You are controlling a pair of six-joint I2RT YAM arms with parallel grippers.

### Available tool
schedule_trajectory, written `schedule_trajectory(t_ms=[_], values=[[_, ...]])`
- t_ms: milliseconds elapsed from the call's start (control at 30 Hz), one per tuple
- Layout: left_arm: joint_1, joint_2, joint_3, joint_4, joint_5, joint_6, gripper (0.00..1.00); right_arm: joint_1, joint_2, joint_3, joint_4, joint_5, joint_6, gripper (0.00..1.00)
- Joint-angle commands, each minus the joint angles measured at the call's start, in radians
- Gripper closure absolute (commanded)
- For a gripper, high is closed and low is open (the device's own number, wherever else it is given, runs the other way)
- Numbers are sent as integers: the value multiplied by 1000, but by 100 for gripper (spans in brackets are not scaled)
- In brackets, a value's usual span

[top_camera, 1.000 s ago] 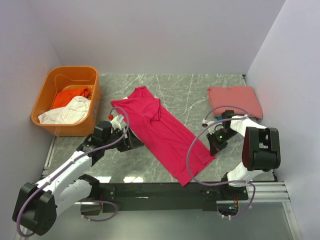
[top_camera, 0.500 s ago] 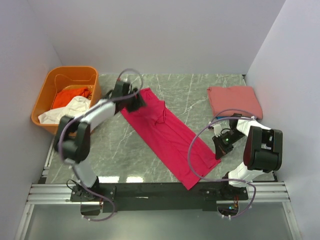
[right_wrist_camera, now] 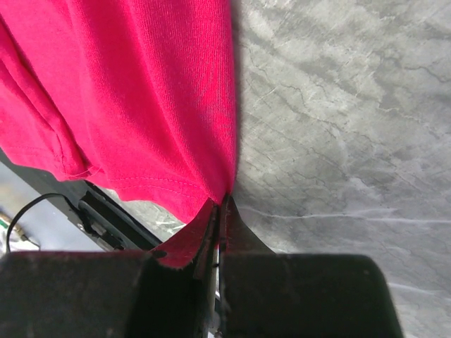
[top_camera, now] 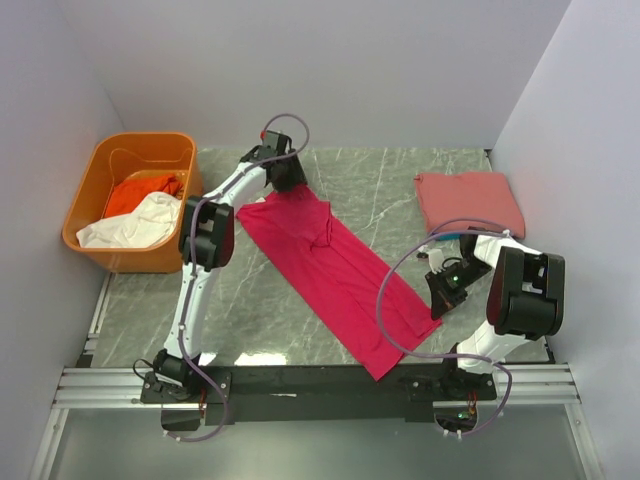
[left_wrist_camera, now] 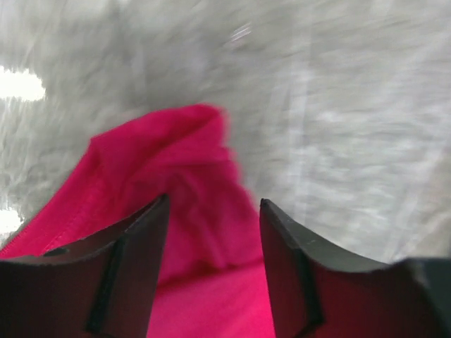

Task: Fold and stack the t-shirts
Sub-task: Fold the tshirt

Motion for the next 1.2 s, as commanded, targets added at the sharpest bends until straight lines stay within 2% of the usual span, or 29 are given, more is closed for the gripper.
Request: schedule_trajectory(t_ms=[0,167,300,533,800,933,1000,1067,1167], values=[[0,22,62,-50,-58,-62,39,-7,42,3,55,22,-35,100],[-2,106,147,-85,-86,-121,37,-7,39,2,49,9,-41,100],[0,157,179,-90,-86,-160,45,-7,31,-4,45,2,-44,100],[6,238,237,-44,-20,-236,69,-10,-3,-7,37,-1,-40,100],[35,343,366,128,98,-449,76,4,-12,-24,41,-44,-14,100],[49,375,381,248,181,-533,73,28,-6,-20,46,-74,2,98],[54,364,387,300,204,-533,70,30,-29,2,38,-95,5,86],[63,302,363,343,241,-511,62,28,-58,22,40,-92,17,73],[83,161,309,380,267,-438,48,30,-121,86,45,-64,44,63]])
